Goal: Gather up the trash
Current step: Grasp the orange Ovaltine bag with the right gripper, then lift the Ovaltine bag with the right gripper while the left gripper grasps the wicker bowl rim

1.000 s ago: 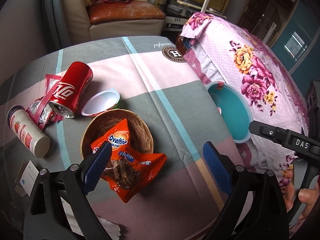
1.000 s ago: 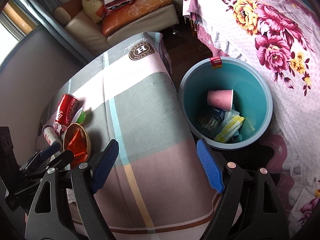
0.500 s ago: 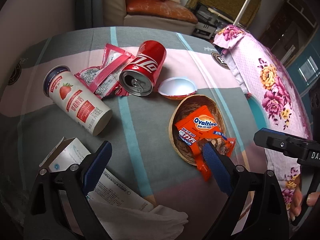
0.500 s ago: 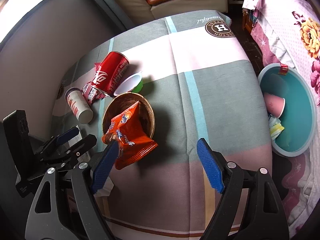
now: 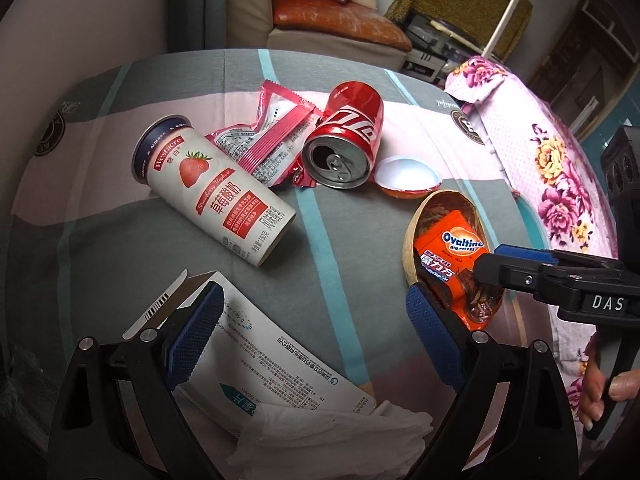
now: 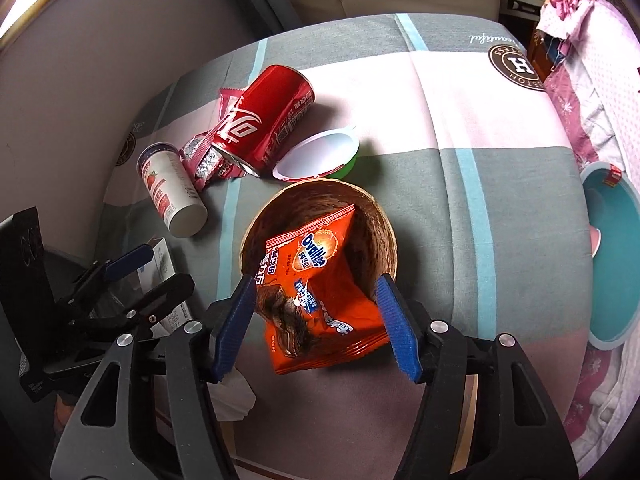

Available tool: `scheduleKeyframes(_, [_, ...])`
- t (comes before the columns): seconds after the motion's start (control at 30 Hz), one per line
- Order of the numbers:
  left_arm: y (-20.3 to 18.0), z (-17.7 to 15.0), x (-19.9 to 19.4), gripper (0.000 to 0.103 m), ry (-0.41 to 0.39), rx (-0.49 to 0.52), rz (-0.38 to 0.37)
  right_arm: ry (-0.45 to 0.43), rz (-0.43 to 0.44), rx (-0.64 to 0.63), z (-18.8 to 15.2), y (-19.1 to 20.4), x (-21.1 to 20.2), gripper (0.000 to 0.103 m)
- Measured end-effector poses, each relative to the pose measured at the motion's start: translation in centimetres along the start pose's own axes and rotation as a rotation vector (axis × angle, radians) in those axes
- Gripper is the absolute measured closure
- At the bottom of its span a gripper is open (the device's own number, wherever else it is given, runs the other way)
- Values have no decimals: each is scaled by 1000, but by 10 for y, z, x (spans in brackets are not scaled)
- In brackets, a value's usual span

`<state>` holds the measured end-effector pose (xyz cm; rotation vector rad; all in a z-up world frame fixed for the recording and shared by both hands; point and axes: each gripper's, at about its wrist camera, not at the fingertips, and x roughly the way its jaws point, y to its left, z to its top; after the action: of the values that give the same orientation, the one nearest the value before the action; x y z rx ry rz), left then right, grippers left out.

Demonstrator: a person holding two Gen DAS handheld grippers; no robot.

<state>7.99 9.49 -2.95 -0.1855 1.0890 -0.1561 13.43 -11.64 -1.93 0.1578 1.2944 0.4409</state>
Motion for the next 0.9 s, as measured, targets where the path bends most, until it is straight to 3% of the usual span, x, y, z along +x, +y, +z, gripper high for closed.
scheduleKeyframes(0.13, [2, -1, 4, 10, 9, -1, 0, 31, 10, 17, 1, -4, 13, 45])
scheduleKeyframes(0.2, [2, -1, 6, 10, 16, 0, 0, 40, 14, 18, 0, -5, 17, 51])
scheduleKeyframes(0.3, [0, -1, 8, 10, 21, 7, 1, 53, 44, 15, 0, -4, 22, 77])
scheduleKeyframes(0.37, [-2, -1, 8, 10, 20, 12, 1, 44, 48, 9, -1, -3, 21, 83])
scheduleKeyframes(0.63, [-24, 2, 6, 10, 14, 52, -20, -55, 80, 44, -5, -20, -17, 85])
scheduleKeyframes(0.9, [-71, 9, 28, 11, 31, 142, -41, -136, 40, 119, -16, -61, -48, 85])
